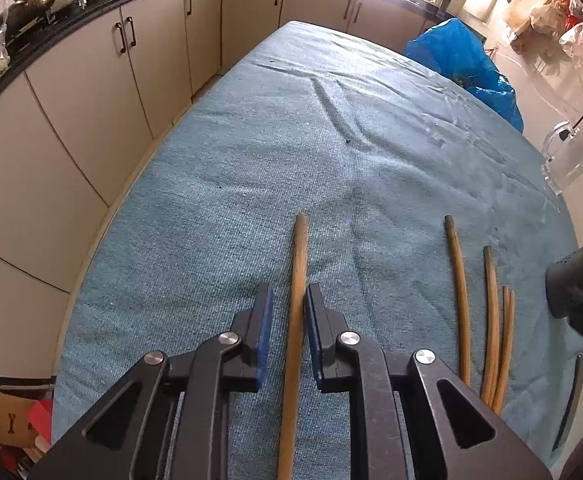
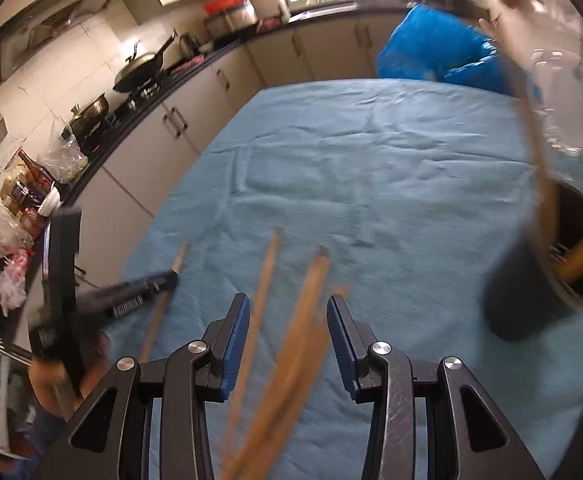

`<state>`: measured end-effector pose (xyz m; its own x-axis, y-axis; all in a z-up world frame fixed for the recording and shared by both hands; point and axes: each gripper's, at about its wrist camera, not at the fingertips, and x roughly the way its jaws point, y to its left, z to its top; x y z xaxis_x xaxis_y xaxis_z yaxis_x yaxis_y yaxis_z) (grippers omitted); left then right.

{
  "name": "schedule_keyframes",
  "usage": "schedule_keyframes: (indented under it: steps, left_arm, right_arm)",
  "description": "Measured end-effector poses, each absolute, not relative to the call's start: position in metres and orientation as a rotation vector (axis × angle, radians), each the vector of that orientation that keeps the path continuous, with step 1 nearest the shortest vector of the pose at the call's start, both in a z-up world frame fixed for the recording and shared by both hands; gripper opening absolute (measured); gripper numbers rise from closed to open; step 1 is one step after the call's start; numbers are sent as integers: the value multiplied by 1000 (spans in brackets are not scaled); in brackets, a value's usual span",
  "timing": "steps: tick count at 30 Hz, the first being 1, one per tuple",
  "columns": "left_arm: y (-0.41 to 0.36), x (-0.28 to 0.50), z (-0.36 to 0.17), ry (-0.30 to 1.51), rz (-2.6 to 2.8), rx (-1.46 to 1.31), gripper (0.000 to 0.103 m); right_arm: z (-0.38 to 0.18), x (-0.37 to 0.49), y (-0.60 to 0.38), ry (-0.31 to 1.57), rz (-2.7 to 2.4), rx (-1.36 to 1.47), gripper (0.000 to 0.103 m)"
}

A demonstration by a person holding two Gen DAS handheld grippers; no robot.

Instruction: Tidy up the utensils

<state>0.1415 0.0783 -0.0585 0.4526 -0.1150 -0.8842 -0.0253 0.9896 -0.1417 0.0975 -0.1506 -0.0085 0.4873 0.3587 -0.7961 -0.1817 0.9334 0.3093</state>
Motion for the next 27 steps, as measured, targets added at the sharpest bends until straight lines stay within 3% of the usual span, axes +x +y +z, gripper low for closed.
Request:
schedule_keyframes:
  steps: [9,14,16,18,21,27]
  left_arm:
    - [80,147,-58,1117,-119,-132,20]
    - [82,149,-59,1112,-137,-136,20]
    - [83,149,-59,1113,-137,-133,20]
    - [82,150,-59,1115,-131,-125,19]
    - [79,153,-59,1113,-104,-100,7]
    - [83,141,-38,1029,-143,-166,7]
  right_arm:
    - [-47,170,-102,1162,233,97,42]
    - [-60,186,-90,1200,215,61,24]
    - [-64,189,-80,1200,193,5,23]
    - [-64,190,-76,1203,182,1,9]
    - [-60,184,-79,1193,209,50,8]
    - [-15,153,-101,1045,279,170,8]
